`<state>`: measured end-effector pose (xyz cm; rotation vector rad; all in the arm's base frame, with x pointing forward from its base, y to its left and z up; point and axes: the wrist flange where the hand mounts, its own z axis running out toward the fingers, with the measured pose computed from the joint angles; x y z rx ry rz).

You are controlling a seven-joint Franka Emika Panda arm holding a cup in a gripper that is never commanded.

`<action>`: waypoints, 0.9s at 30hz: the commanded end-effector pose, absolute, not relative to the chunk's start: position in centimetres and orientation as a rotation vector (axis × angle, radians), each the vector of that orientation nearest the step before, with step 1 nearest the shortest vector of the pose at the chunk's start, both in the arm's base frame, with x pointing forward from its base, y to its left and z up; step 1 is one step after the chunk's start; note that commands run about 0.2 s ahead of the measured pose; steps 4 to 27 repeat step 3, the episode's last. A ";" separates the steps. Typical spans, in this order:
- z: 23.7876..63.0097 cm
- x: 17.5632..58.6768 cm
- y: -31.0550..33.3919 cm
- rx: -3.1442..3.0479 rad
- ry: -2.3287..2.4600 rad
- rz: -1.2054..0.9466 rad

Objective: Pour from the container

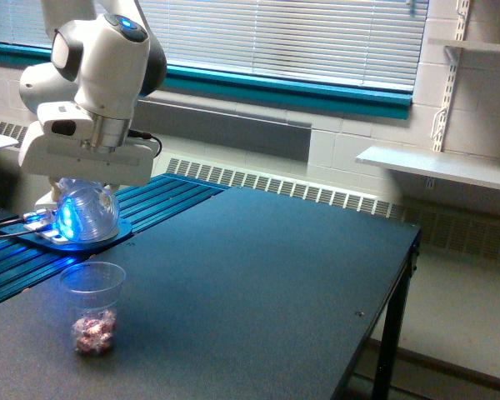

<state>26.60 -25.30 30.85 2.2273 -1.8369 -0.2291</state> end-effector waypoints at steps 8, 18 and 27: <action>31.0 27.1 -25.6 2.198 -1.866 -0.183; 31.0 27.1 -25.6 2.198 -1.866 -0.183; 31.0 27.1 -25.6 2.198 -1.866 -0.183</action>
